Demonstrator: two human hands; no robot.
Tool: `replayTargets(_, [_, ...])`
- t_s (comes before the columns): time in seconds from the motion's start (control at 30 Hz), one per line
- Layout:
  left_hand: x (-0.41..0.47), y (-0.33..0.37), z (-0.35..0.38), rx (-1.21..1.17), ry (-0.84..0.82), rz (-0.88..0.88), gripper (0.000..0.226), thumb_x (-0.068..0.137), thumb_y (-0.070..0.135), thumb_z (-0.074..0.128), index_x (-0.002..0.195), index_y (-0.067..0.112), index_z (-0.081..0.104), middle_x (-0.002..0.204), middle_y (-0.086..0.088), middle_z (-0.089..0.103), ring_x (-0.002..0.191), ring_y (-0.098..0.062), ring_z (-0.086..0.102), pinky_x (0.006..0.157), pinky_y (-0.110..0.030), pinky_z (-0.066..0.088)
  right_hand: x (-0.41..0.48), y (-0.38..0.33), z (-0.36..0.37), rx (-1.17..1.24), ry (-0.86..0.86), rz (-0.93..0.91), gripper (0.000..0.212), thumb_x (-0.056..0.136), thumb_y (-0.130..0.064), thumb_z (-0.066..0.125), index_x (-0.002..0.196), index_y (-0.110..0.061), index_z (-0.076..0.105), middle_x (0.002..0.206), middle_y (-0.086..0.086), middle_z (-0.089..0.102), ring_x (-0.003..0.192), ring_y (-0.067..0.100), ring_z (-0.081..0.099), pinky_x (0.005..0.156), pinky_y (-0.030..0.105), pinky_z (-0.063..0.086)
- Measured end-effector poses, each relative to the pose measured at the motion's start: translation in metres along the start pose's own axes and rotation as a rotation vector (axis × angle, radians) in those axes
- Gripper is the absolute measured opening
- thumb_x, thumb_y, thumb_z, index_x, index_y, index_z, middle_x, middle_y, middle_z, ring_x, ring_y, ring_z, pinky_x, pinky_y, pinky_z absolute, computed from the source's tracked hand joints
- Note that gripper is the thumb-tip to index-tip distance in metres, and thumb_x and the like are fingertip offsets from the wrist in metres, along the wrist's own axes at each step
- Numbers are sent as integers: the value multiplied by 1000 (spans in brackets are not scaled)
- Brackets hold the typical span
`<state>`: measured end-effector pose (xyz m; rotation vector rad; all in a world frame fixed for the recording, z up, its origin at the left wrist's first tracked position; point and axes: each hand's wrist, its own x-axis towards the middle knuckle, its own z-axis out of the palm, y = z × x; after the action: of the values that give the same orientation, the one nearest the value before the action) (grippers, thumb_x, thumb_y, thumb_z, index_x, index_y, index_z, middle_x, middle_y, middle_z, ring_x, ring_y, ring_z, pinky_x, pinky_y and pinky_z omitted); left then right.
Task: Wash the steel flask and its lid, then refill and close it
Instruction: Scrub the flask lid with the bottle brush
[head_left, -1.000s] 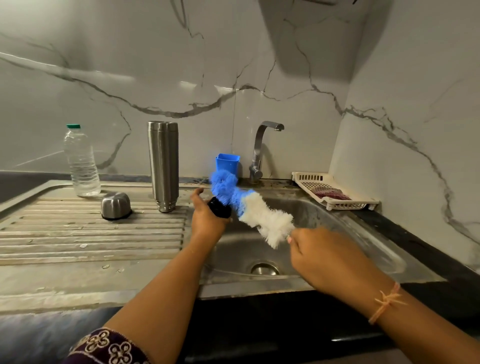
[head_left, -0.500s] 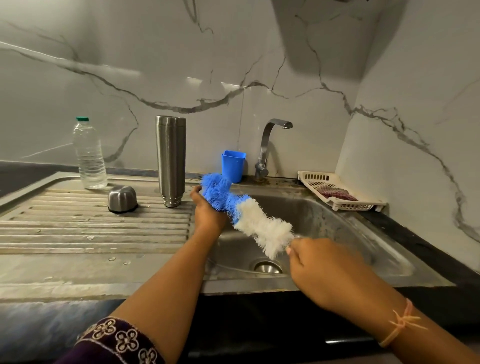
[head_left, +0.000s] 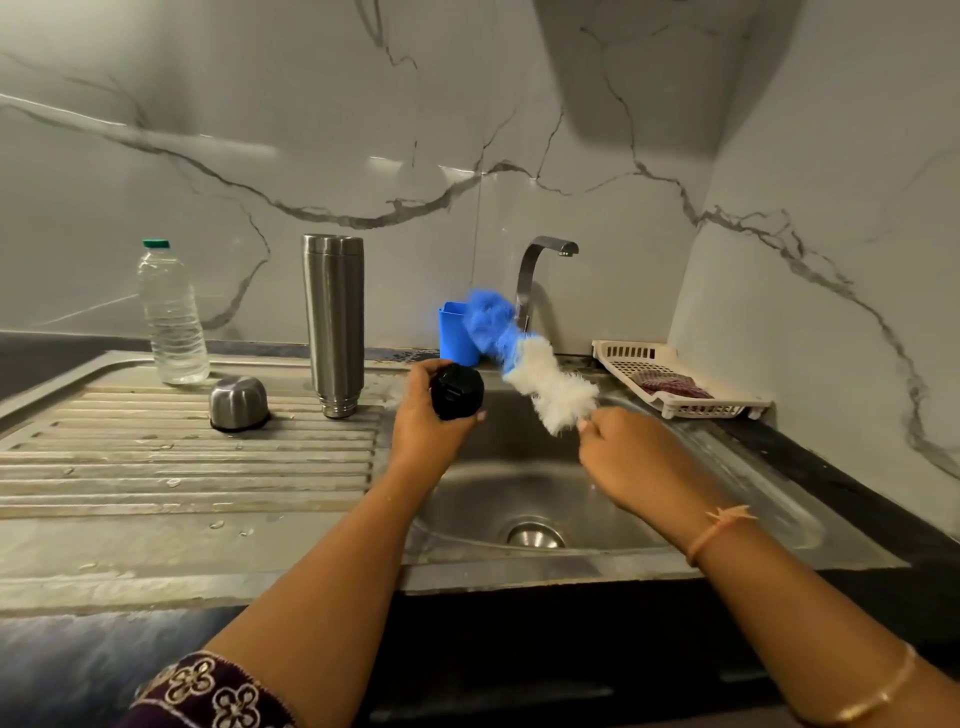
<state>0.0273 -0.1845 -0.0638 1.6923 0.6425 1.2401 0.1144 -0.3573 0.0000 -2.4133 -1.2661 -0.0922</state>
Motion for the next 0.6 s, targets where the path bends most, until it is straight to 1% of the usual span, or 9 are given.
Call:
replayTargets(0.03, [0,-2,0,-56,-16,-5,61,71,-4,77,120,17,48,106,12,56,99,-11,58,77,-8,49,7,-1,3,33,41,5,21,100,-21,34,84,-16,48,71,-2,47,70,16,51,59,29,37])
replayTargets(0.07, [1,-2,1,-138,-40,-29,61,73,-9,73,121,18,48,109,9,56,98,-15,61,76,-15,54,14,-2,7,68,81,10,21,100,-22,34,85,-16,48,71,-2,46,73,19,51,62,30,37])
replayTargets(0.13, [1,-2,3,-304,-110,-124,63,78,-19,61,123,22,46,113,4,54,92,-21,65,68,-28,60,26,-6,14,140,132,29,23,100,-24,33,88,-15,50,71,-1,45,78,23,51,67,30,36])
replayTargets(0.2, [3,-4,6,-340,-159,-173,65,81,-23,54,124,25,43,113,1,52,87,-23,66,68,-31,60,40,-9,21,221,142,52,28,100,-25,33,94,-11,56,72,0,46,79,23,51,68,30,36])
replayTargets(0.27, [6,-8,8,-289,-190,-168,64,81,-21,55,126,21,38,111,-1,50,95,-22,61,84,-38,57,53,-12,29,287,133,80,30,99,-25,35,101,-7,59,82,5,52,82,24,50,70,31,35])
replayTargets(0.33, [10,-15,9,-165,-232,-169,69,77,-15,64,129,18,34,116,-4,49,112,-25,53,99,-44,48,62,-10,42,361,108,113,32,98,-24,36,105,-6,61,95,10,59,85,26,51,71,30,35])
replayTargets(0.4, [9,-17,8,-146,-277,-214,75,72,-7,74,128,22,34,121,-6,48,119,-27,49,103,-46,44,65,-5,54,417,69,146,32,97,-23,37,108,-6,62,102,12,61,87,27,52,71,30,35])
replayTargets(0.5, [7,-17,10,-214,-269,-260,67,69,7,82,122,20,42,118,-5,52,115,-27,53,95,-44,51,71,5,67,441,13,184,33,96,-22,39,110,-5,63,110,15,64,97,32,57,76,31,41])
replayTargets(0.6, [4,-12,12,-311,-262,-296,47,77,7,76,113,18,48,116,-12,55,101,-25,60,78,-34,57,74,12,65,431,46,198,33,96,-22,39,111,-5,63,110,16,63,90,29,54,74,31,37])
